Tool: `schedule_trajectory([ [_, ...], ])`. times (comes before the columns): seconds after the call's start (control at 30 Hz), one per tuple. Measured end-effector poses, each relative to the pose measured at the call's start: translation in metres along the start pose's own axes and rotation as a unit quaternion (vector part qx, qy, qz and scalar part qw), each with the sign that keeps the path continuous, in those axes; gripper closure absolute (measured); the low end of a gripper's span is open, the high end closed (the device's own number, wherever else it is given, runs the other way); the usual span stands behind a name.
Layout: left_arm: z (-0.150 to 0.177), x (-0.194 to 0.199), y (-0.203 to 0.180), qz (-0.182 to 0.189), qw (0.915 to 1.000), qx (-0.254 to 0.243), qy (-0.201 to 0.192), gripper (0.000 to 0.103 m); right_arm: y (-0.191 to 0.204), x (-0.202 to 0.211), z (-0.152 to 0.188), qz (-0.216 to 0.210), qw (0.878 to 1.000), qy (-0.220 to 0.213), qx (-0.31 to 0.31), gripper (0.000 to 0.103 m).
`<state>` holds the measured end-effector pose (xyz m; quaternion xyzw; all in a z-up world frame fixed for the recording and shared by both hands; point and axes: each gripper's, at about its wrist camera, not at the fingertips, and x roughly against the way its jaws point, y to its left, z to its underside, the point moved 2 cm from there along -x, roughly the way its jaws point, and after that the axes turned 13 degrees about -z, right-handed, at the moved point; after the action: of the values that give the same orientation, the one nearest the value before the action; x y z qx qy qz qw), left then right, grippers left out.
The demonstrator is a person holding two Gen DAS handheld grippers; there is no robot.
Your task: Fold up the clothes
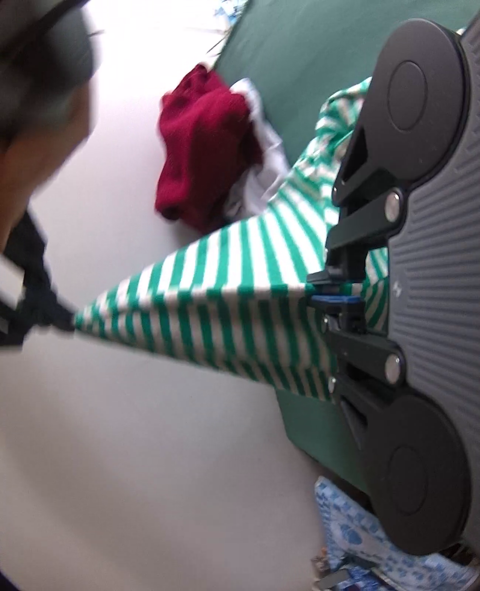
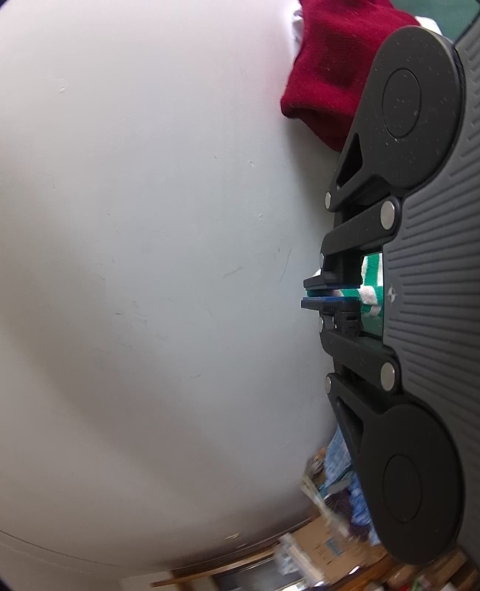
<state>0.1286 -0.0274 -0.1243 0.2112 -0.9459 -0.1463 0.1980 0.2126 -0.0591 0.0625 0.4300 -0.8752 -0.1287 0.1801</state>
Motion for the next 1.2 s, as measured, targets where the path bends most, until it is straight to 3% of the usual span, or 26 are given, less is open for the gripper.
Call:
schedule_trajectory([
  [0.27,0.01,0.002,0.006,0.031,0.9988,0.0,0.038,0.1,0.034,0.043,0.007,-0.006,0.998,-0.036,0.052,0.103],
  [0.37,0.015,0.005,0.008,0.037,0.9983,-0.003,0.045,0.1,0.035,0.046,0.018,0.015,0.998,-0.015,0.055,0.101],
  [0.43,0.02,0.006,0.004,0.041,0.9979,-0.016,0.048,0.1,0.025,0.037,0.031,0.039,0.998,0.014,0.039,0.089],
  [0.5,0.026,0.007,-0.001,0.044,0.9972,-0.031,0.051,0.1,0.008,0.021,0.048,0.051,0.997,0.059,0.001,0.088],
  [0.53,0.029,0.008,-0.003,0.045,0.9968,-0.038,0.053,0.1,-0.003,0.013,0.055,0.057,0.995,0.074,-0.021,0.083],
  [0.63,0.037,0.009,-0.006,0.048,0.9956,-0.049,0.064,0.099,-0.04,-0.006,0.066,0.106,0.988,0.079,-0.085,0.052],
  [0.7,0.042,0.009,-0.006,0.047,0.9951,-0.052,0.07,0.099,-0.063,-0.017,0.07,0.147,0.981,0.084,-0.099,0.052],
  [0.77,0.045,0.008,-0.007,0.047,0.9945,-0.053,0.077,0.099,-0.083,-0.037,0.077,0.187,0.97,0.122,-0.099,0.052],
  [0.87,0.047,0.009,-0.008,0.046,0.9941,-0.056,0.08,0.098,-0.109,-0.053,0.096,0.207,0.957,0.16,-0.123,0.054],
  [0.9,0.047,0.009,-0.008,0.045,0.9941,-0.058,0.079,0.098,-0.114,-0.054,0.102,0.218,0.953,0.163,-0.131,0.056],
  [0.93,0.047,0.01,-0.009,0.045,0.994,-0.061,0.079,0.098,-0.119,-0.057,0.106,0.225,0.95,0.166,-0.139,0.066],
  [0.97,0.047,0.01,-0.01,0.045,0.9937,-0.064,0.08,0.098,-0.122,-0.058,0.107,0.22,0.95,0.166,-0.15,0.096],
  [1.03,0.048,0.009,-0.011,0.047,0.9932,-0.067,0.082,0.097,-0.126,-0.058,0.107,0.2,0.95,0.163,-0.173,0.097],
  [1.1,0.048,0.009,-0.011,0.048,0.9929,-0.071,0.083,0.096,-0.116,-0.051,0.096,0.171,0.962,0.133,-0.166,0.097],
  [1.2,0.046,0.011,-0.005,0.048,0.9934,-0.068,0.079,0.095,-0.084,-0.018,0.068,0.094,0.981,0.042,-0.161,0.098],
])
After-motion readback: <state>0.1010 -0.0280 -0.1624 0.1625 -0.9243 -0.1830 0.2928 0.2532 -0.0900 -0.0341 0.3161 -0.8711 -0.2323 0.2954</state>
